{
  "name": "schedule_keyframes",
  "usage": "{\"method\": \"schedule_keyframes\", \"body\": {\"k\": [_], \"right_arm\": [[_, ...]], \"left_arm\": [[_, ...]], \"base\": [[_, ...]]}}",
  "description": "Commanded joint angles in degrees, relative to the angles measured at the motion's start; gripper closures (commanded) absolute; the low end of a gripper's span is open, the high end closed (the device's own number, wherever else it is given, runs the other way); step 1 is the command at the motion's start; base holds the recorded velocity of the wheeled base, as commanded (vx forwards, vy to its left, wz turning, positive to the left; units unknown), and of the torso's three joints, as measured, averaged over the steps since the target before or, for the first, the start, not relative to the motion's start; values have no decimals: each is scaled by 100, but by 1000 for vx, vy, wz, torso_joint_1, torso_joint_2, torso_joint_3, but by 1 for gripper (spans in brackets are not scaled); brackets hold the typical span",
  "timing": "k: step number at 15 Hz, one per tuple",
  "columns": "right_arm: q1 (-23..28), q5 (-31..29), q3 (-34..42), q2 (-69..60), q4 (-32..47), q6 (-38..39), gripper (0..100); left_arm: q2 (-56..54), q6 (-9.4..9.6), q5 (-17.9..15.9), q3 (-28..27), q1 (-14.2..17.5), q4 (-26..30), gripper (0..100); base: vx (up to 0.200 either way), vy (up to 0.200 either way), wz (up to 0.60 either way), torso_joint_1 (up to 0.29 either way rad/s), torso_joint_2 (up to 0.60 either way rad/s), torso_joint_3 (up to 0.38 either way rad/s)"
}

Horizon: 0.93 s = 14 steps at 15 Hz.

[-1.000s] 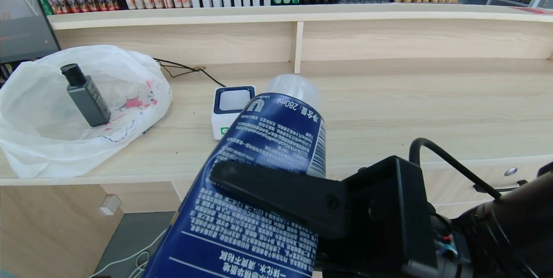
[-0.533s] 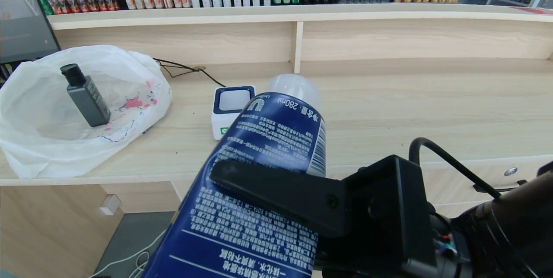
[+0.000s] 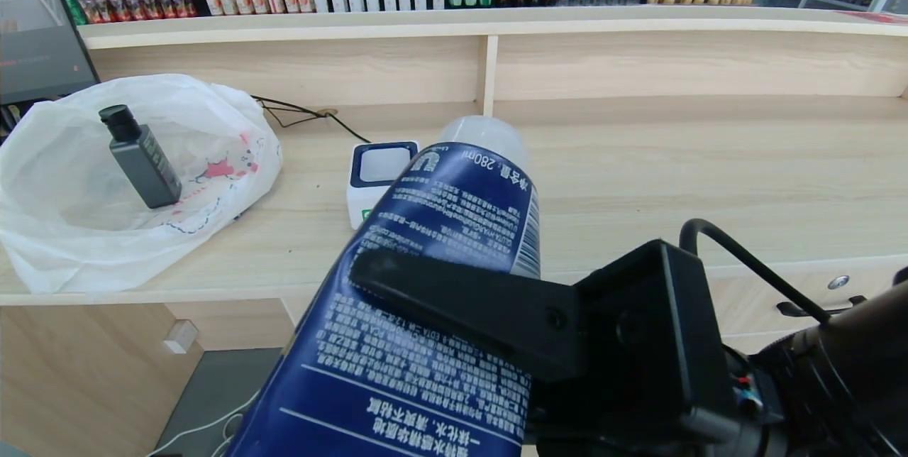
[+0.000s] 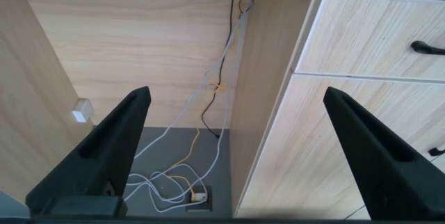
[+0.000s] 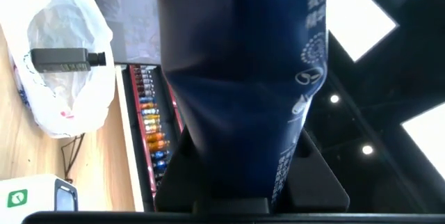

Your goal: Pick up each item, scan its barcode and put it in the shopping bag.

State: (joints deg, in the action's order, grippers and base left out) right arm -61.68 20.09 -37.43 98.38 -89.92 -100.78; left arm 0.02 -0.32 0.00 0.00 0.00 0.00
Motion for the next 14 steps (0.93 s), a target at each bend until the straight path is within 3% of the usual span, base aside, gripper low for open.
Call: {"method": "schedule_keyframes", "body": {"k": [1, 5, 9, 14], "right_arm": [[-1, -14, -28, -12, -8, 401, 100], [25, -427, 69, -12, -8, 1394, 100], [25, -981, 253, -20, -8, 2880, 100], [7, -981, 499, -108, -8, 4207, 100]], "left_arm": [[-2, -3, 0, 0, 0, 0, 0], [-2, -3, 9, 0, 0, 0, 0], [-2, -3, 0, 0, 0, 0, 0], [-2, -3, 9, 0, 0, 0, 0]], "base": [[0, 0, 0, 0, 0, 0], [0, 0, 0, 0, 0, 0], [0, 0, 0, 0, 0, 0], [0, 0, 0, 0, 0, 0]]}}
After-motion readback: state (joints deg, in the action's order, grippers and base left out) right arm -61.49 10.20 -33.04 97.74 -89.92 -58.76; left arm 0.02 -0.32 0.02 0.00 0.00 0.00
